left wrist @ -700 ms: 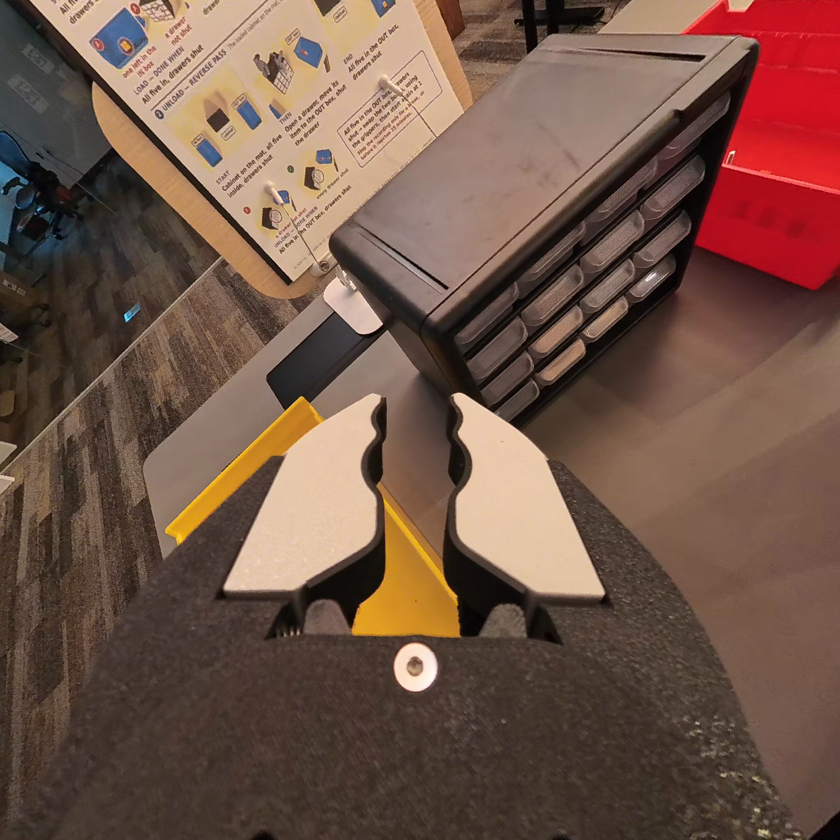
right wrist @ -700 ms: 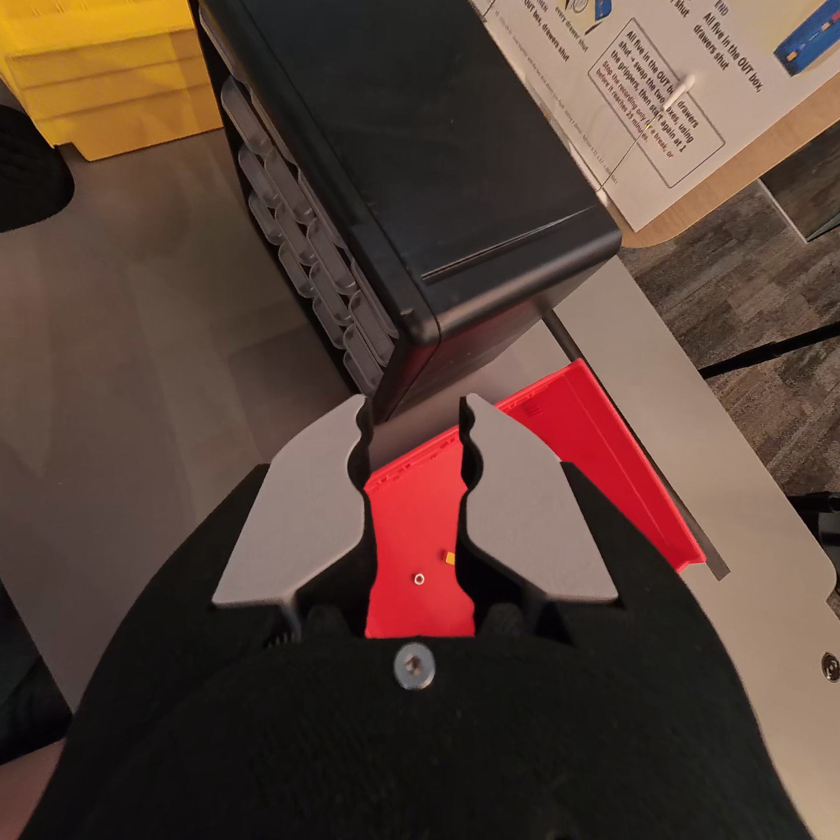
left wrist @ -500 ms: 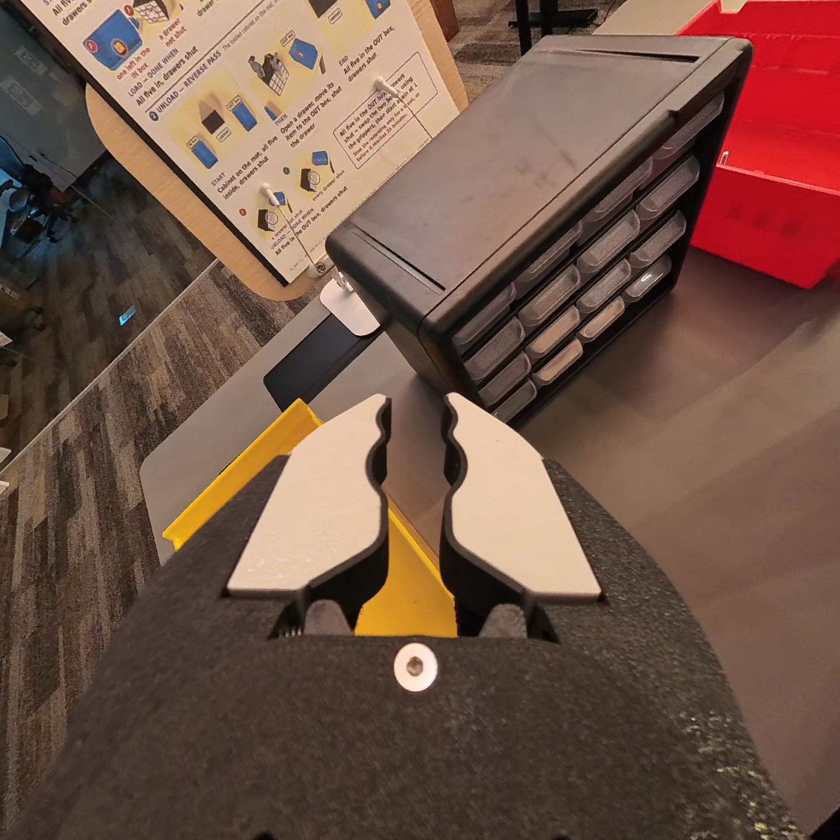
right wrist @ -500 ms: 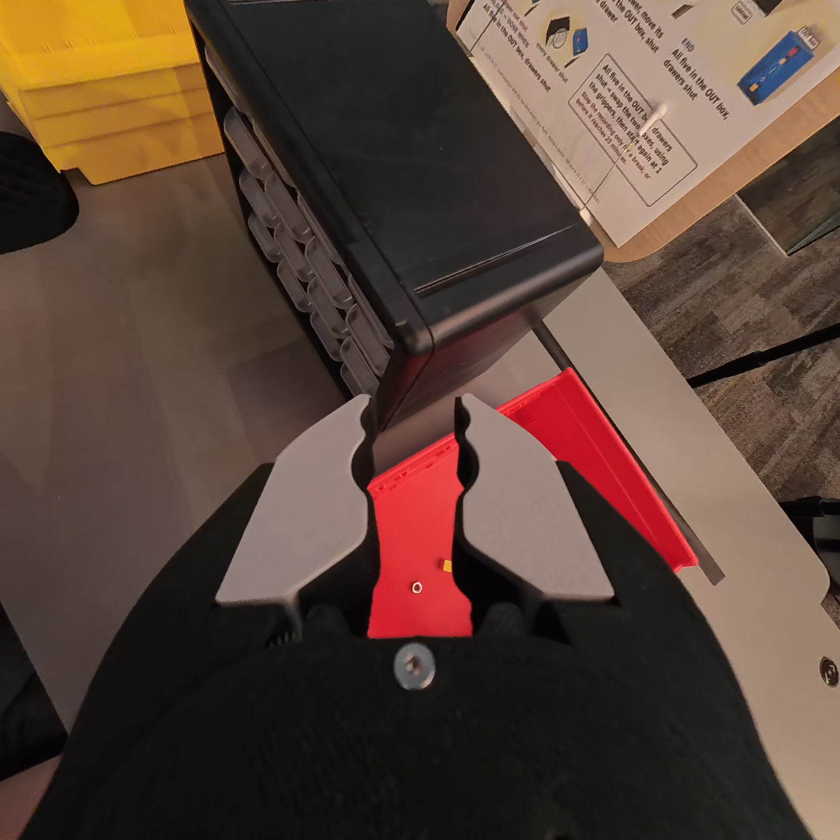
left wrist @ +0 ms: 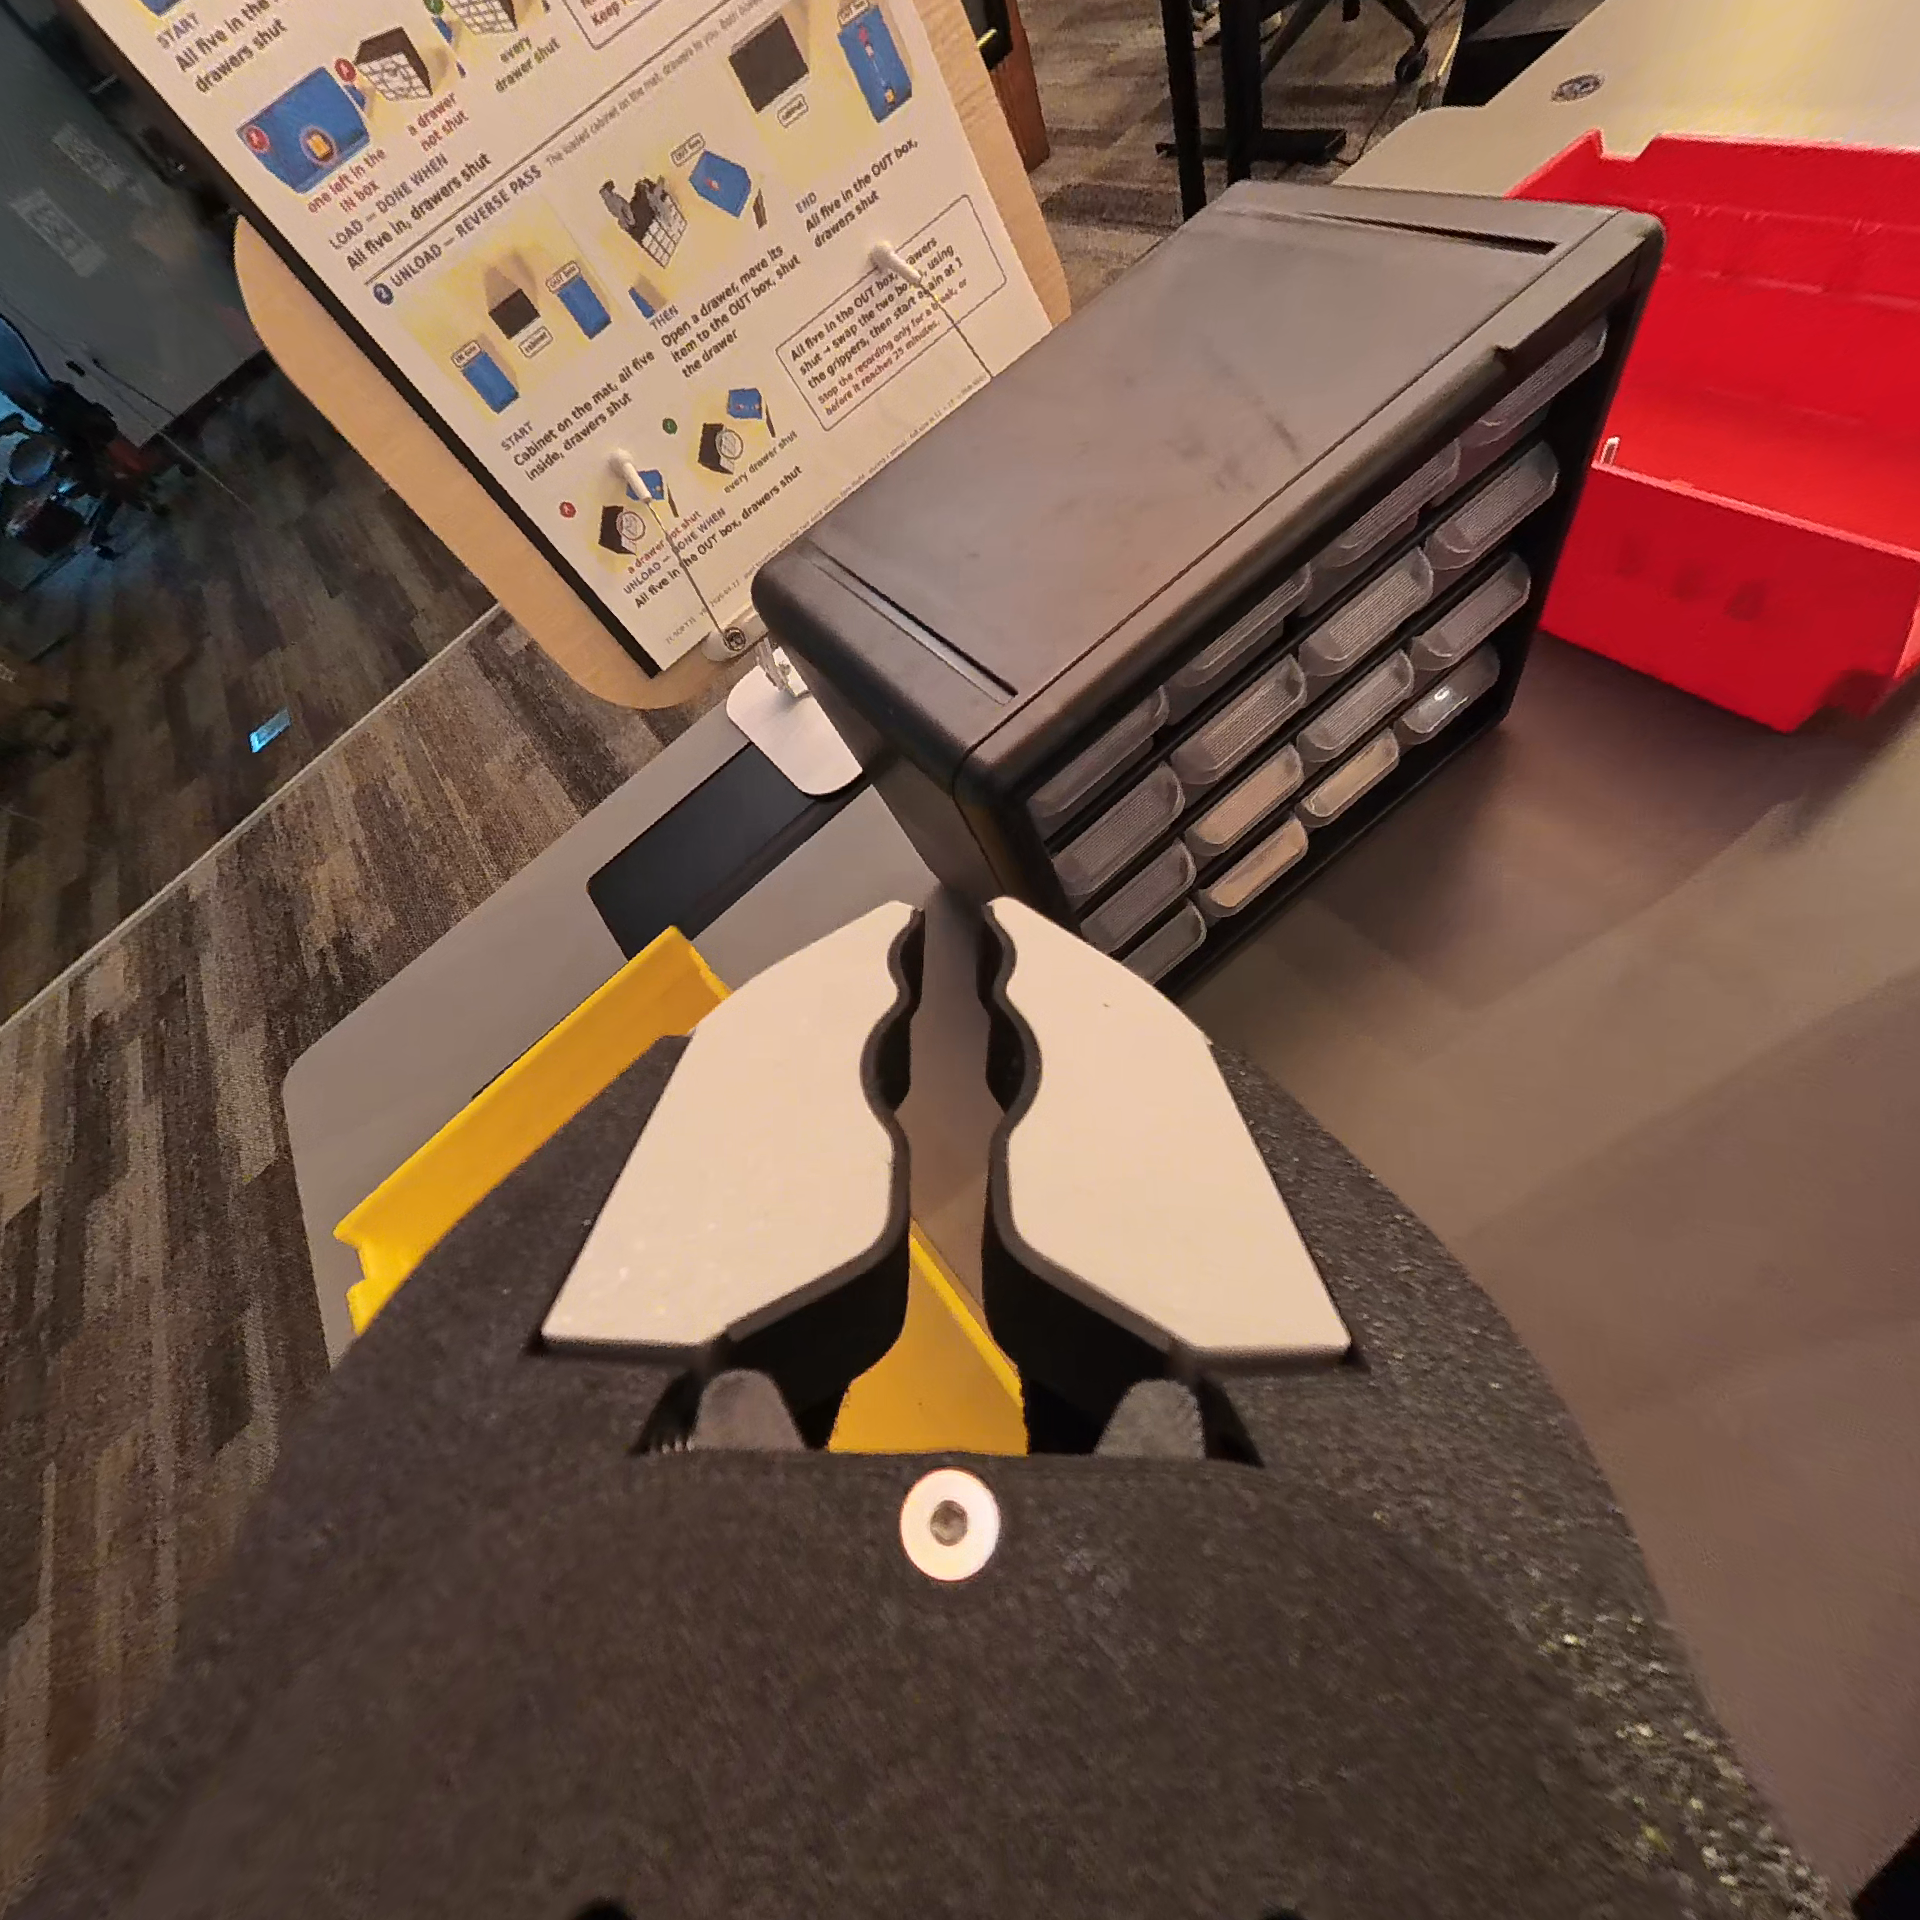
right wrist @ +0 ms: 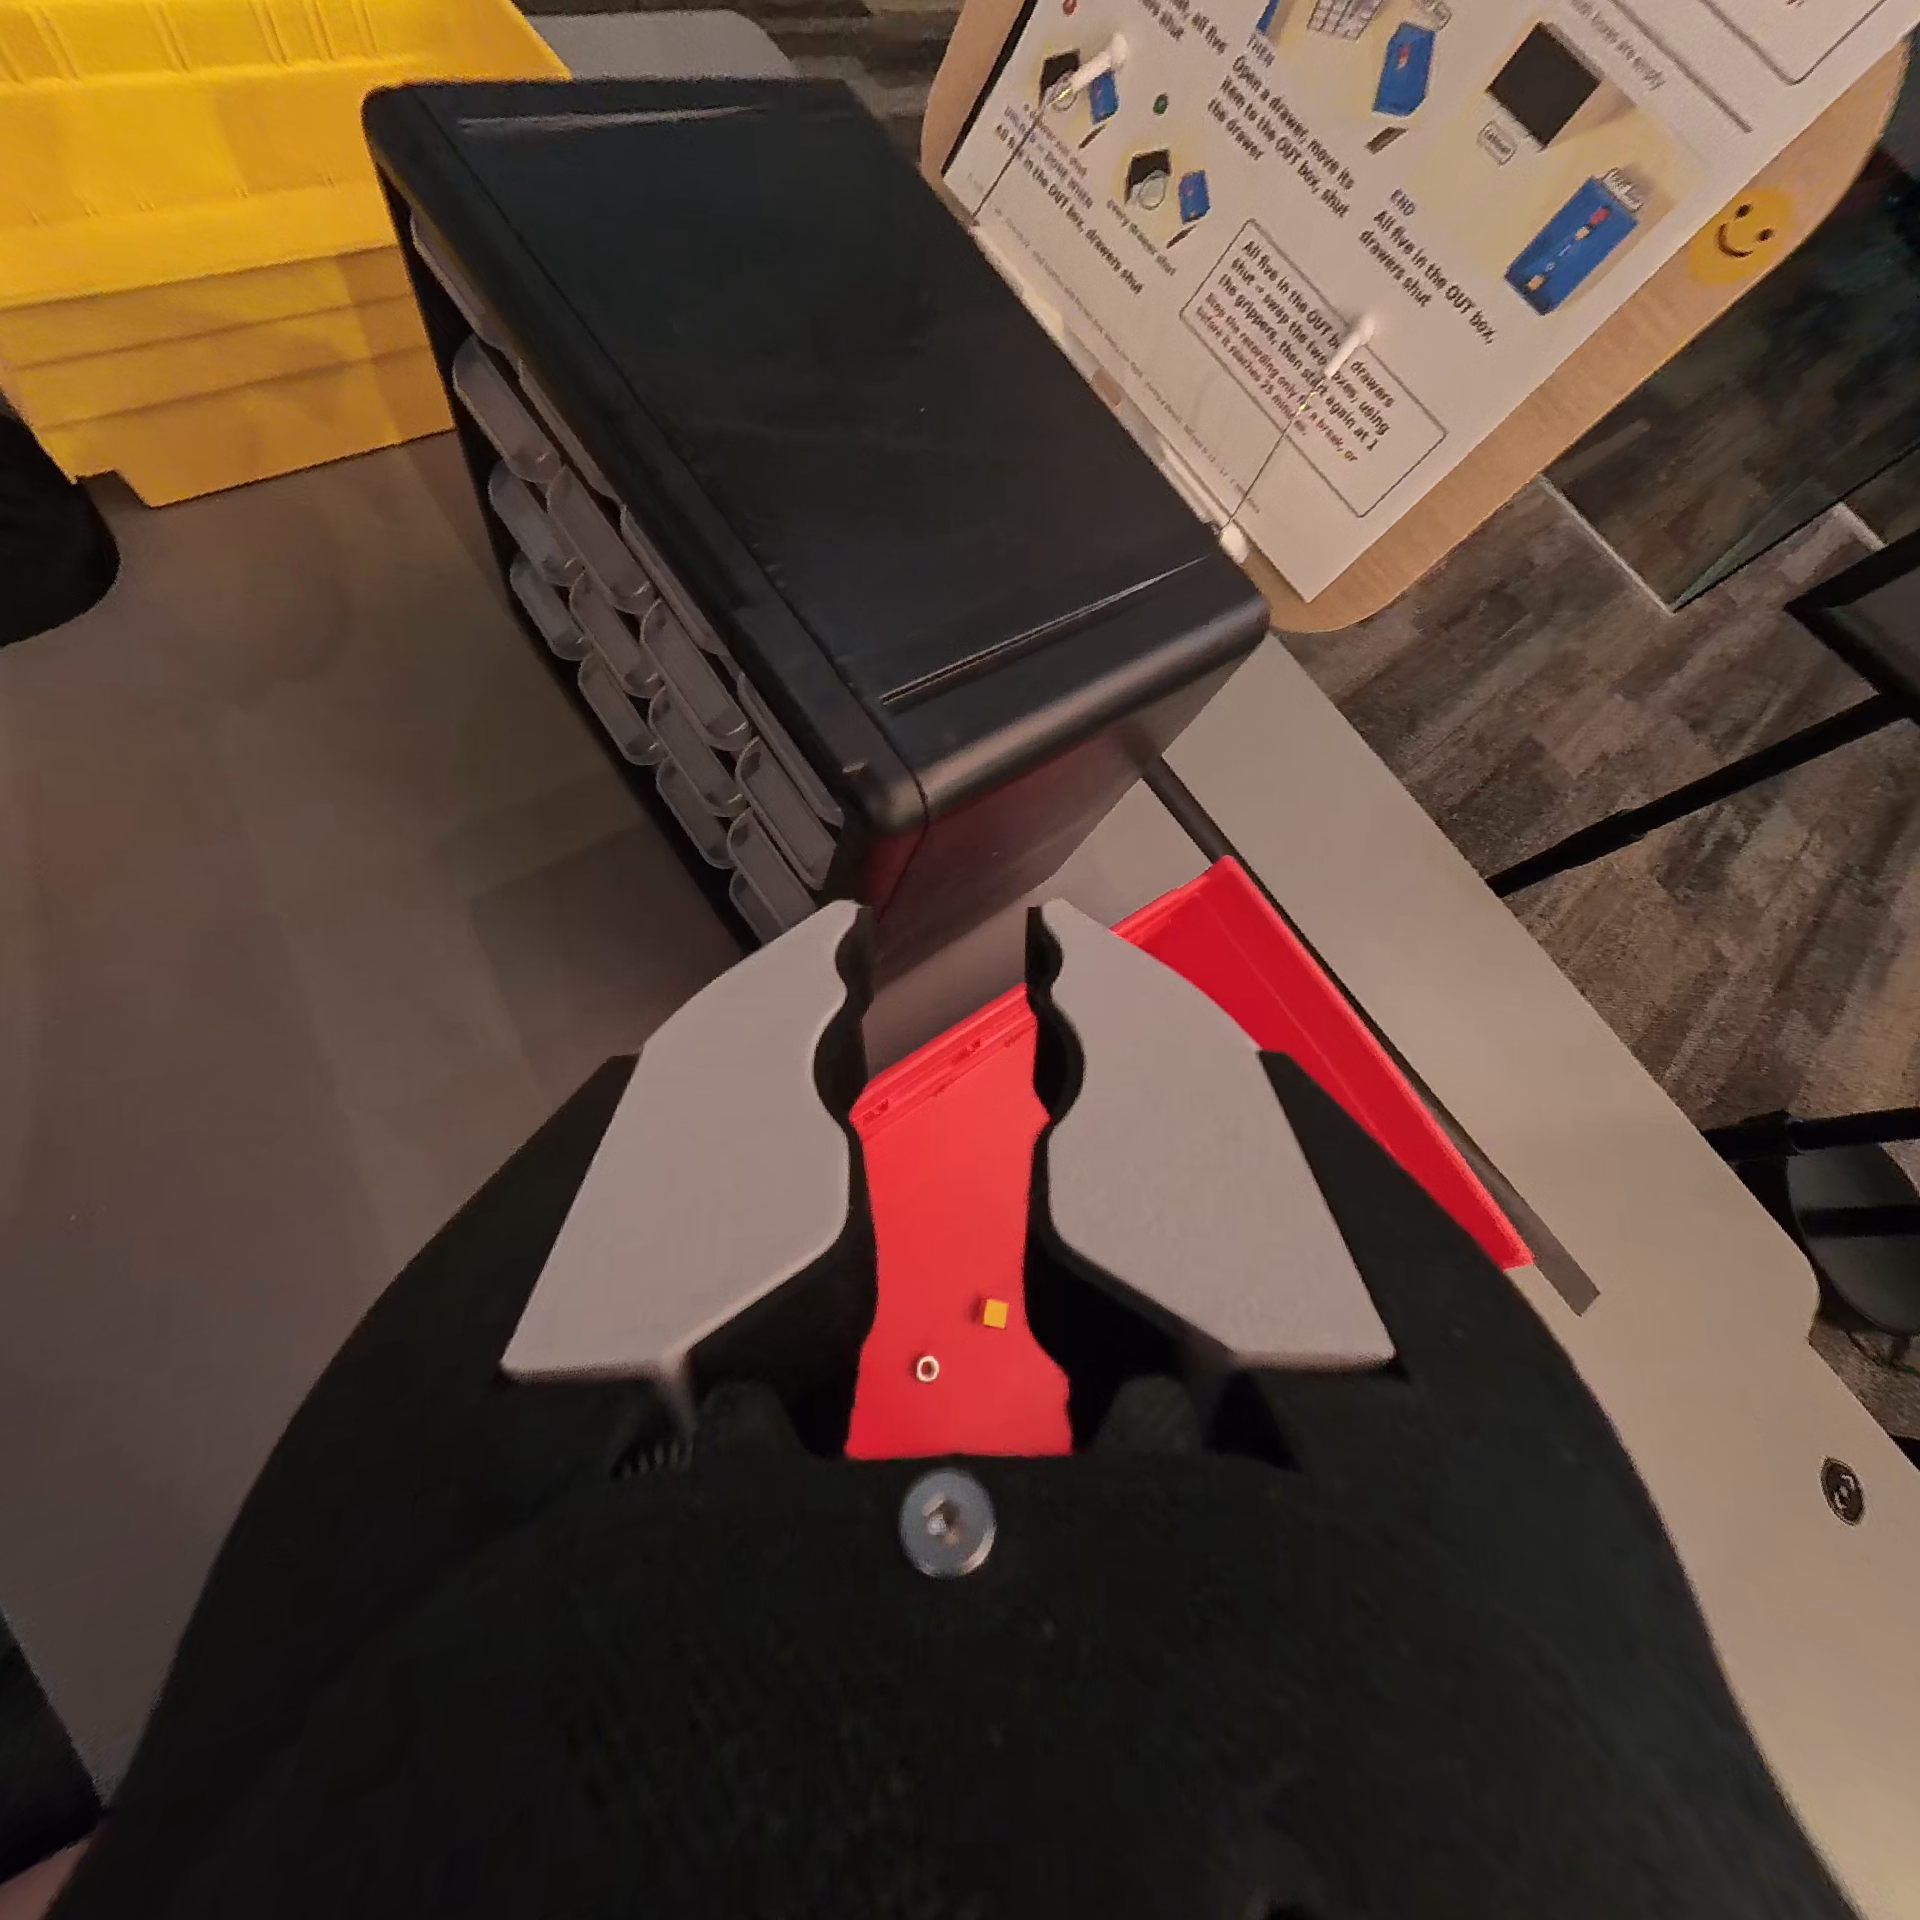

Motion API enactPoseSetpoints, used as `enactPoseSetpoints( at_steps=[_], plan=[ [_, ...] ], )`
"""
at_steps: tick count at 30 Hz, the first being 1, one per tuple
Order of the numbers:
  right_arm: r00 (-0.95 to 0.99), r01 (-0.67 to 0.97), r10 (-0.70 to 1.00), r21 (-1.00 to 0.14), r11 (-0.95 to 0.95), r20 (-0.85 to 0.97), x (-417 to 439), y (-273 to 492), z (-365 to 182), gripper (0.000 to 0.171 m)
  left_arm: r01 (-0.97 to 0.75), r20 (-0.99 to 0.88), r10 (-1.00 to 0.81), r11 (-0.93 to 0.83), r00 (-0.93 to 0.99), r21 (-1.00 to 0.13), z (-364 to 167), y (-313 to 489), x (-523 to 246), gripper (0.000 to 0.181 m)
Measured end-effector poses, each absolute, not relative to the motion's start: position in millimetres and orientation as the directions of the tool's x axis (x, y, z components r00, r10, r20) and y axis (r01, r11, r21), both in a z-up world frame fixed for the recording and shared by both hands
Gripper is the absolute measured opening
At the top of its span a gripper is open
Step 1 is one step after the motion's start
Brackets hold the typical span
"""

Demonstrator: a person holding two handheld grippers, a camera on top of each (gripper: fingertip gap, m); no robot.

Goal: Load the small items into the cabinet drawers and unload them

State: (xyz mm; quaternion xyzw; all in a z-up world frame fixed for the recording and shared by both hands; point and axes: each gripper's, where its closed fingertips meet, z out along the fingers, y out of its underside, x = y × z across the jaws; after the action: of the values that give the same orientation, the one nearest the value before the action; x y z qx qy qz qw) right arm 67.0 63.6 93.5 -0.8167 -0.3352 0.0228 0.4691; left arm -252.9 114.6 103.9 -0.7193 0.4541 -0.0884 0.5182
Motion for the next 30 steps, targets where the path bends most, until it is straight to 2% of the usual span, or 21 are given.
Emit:
enactPoseSetpoints(
  at_steps=[6, 11, 19, 30],
  plan=[
    [0.814, 0.472, 0.504, -0.835, -0.282, 0.289, 79.0, 62.2, 113.1, 0.026, -0.5, -0.305, -0.734, -0.054, 0.606, -0.864, 113.6, 110.7, -262.1, 0.0],
    [0.838, 0.447, 0.45, -0.862, -0.238, 0.31, 88.2, 59.9, 125.0, 0.021, -0.475, -0.279, -0.732, -0.068, 0.621, -0.878, 115.1, 110.4, -267.7, 0.0],
    [0.836, 0.471, 0.399, -0.866, -0.169, 0.377, 88.4, 55.9, 137.6, 0.001, -0.444, -0.256, -0.742, -0.063, 0.62, -0.894, 118.5, 110.4, -269.0, 0.0],
    [0.871, 0.415, 0.355, -0.895, -0.163, 0.339, 103.7, 49.2, 160.0, 0.001, -0.417, -0.243, -0.733, -0.062, 0.636, -0.907, 123.0, 113.4, -276.8, 0.0]
  ],
)
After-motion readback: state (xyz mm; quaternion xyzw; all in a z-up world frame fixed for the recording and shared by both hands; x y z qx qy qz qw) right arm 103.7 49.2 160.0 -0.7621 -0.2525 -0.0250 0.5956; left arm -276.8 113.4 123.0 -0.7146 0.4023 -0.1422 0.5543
